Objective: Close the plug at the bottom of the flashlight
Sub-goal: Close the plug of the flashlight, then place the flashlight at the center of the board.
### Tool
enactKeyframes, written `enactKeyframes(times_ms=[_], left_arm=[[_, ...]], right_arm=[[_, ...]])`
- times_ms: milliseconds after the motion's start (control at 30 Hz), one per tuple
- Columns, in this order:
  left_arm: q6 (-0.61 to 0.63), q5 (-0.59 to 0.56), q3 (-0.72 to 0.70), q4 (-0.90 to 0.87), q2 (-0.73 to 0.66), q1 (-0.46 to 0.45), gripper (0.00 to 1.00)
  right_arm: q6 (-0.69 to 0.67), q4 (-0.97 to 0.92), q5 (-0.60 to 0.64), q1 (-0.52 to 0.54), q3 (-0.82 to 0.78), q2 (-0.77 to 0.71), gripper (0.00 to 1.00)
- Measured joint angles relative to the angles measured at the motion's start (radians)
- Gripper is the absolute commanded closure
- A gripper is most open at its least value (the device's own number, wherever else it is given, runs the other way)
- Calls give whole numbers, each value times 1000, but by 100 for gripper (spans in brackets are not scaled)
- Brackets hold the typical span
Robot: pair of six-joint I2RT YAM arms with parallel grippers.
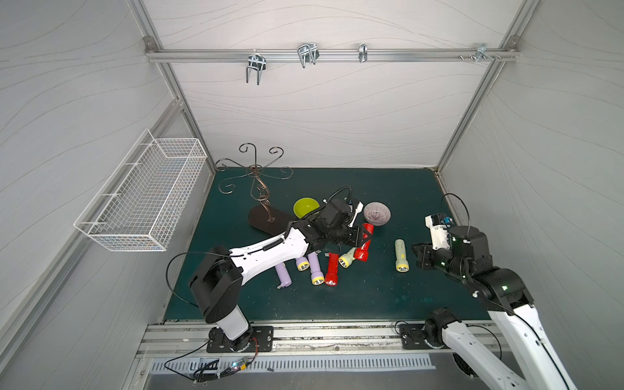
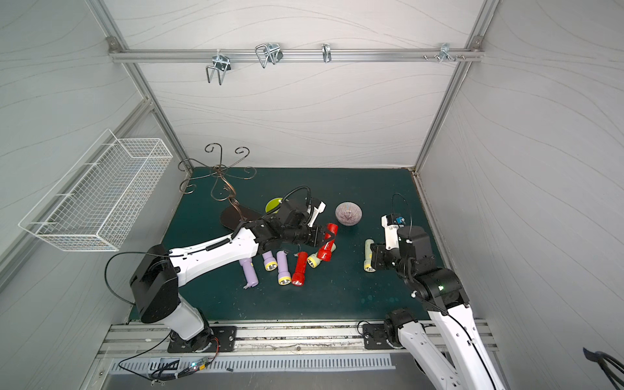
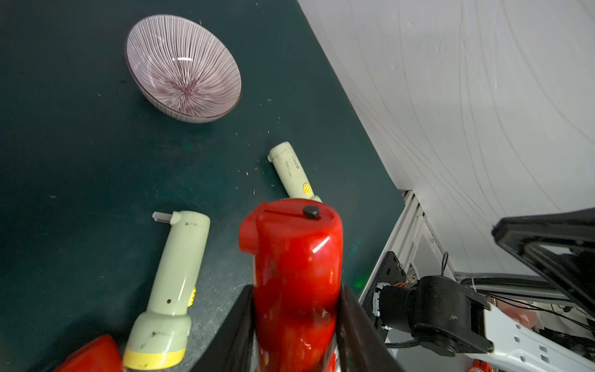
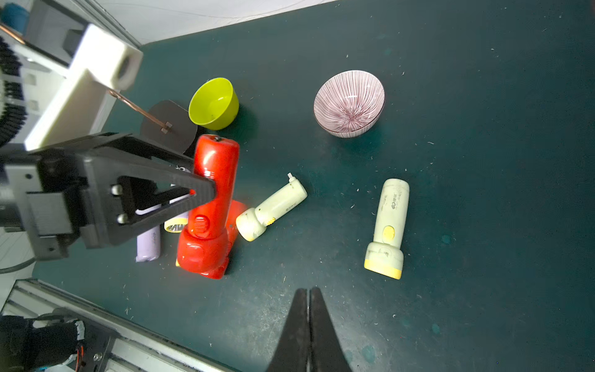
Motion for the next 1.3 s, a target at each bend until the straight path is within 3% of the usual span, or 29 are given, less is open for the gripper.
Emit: enactKeyframes(times_ms=[133, 233, 433, 700, 967, 1300], left_arm=[[-72, -21, 16, -4, 8, -10, 100], [-123, -24, 16, 20, 8, -10, 100], [-185, -34, 18, 47, 8, -10, 100], [-231, -33, 19, 81, 9, -10, 100], [-235, -6, 17, 120, 9, -10, 100], [-232, 17, -23, 144, 8, -10, 100]], right_arm=[[39, 34, -108, -1, -44, -20, 36], [78, 74, -207, -1, -83, -19, 26], [145, 138, -329, 37, -142, -5, 25], [182, 176, -195, 308, -120, 117, 25], [204, 226, -64, 327, -102, 219, 28], [229, 310, -10, 327, -60, 306, 38]])
